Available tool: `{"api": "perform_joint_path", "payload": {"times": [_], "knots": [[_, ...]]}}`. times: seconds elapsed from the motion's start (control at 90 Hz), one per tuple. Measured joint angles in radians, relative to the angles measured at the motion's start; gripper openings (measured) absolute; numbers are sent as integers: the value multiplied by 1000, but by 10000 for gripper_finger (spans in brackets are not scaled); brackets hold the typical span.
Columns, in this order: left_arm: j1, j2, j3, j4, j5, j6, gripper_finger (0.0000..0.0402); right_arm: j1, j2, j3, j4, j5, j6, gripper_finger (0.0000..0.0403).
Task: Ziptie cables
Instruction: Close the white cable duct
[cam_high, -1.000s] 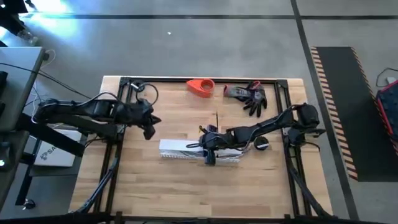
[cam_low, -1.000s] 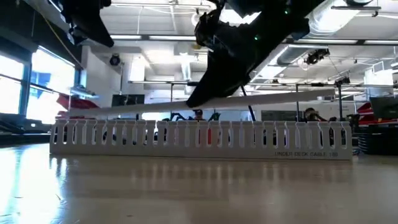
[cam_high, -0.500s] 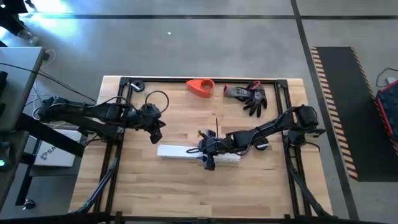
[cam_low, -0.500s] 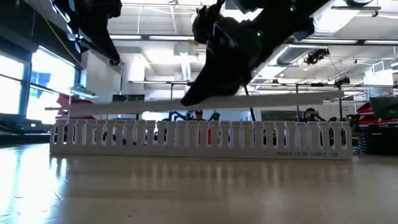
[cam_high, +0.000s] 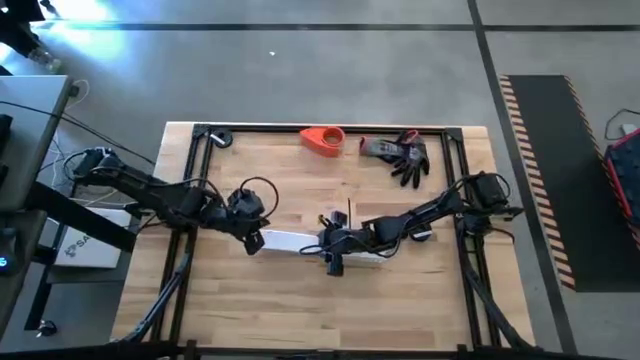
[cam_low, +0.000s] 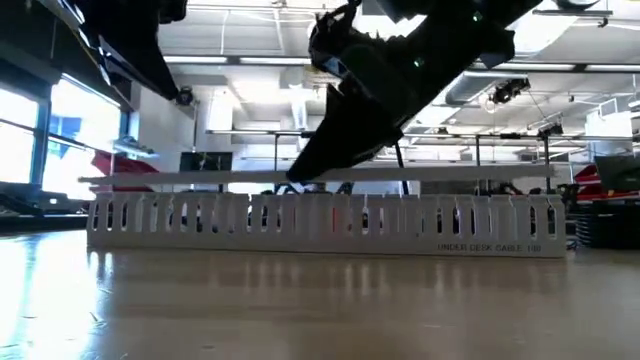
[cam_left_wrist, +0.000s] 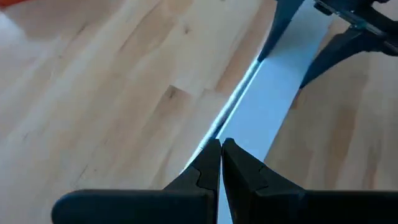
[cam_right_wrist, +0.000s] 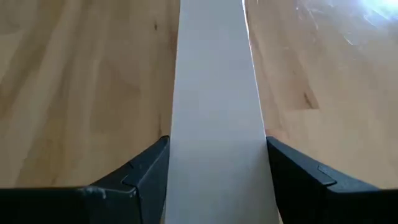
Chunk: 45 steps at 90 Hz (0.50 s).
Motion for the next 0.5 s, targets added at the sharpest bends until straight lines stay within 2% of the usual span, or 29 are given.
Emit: {"api": "perform_joint_path", "payload": {"times": [0.367, 0.5], "knots": [[-47, 35, -1, 7, -38, -31, 0, -16, -1, 0, -35, -10, 19, 208], [-63, 75, -39, 65, -31, -36, 0, -16, -1, 0, -37, -21, 24, 208]]}}
